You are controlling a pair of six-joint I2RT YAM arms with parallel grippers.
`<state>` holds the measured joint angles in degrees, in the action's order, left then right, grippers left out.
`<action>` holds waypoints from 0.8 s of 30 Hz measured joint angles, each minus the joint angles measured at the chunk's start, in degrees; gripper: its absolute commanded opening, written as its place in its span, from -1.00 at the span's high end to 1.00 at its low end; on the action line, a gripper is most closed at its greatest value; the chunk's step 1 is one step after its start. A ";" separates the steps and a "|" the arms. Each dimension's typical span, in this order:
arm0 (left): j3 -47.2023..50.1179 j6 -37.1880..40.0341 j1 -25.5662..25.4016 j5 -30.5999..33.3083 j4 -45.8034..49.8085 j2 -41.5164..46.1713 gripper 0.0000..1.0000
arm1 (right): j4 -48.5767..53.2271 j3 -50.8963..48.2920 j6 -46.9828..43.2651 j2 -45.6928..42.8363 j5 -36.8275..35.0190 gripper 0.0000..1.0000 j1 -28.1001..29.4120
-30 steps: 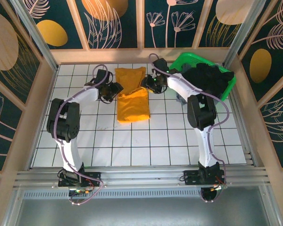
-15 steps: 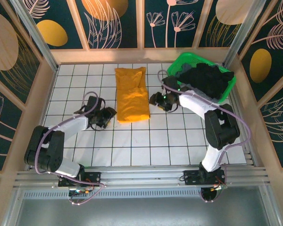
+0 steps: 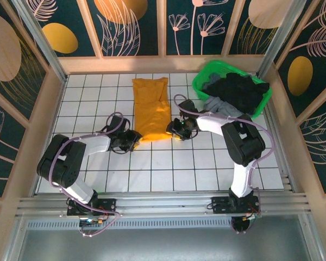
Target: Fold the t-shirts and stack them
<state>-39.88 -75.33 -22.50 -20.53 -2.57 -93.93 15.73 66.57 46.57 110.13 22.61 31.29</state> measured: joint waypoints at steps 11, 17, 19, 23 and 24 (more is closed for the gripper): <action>-1.81 0.68 -0.44 1.07 -1.84 -2.32 1.00 | -1.05 1.29 4.22 1.84 -0.04 1.00 0.70; 0.61 2.32 -0.83 -0.90 -0.70 2.19 1.00 | -1.29 -5.07 3.89 -4.07 -0.63 1.00 1.90; 3.43 2.89 -1.46 -2.51 -0.17 5.73 1.00 | -0.90 -8.74 3.50 -7.39 -0.44 1.00 3.65; 9.86 2.86 -3.37 -5.49 2.75 15.13 1.00 | 0.59 -16.79 4.13 -15.23 1.07 1.00 7.91; 11.26 2.84 -3.89 -6.19 3.85 18.16 1.00 | 1.38 -18.47 4.76 -17.46 1.51 1.00 8.90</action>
<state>-28.62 -72.49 -26.39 -26.72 1.28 -75.77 17.10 48.10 51.33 92.66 24.12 40.18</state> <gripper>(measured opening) 0.052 0.051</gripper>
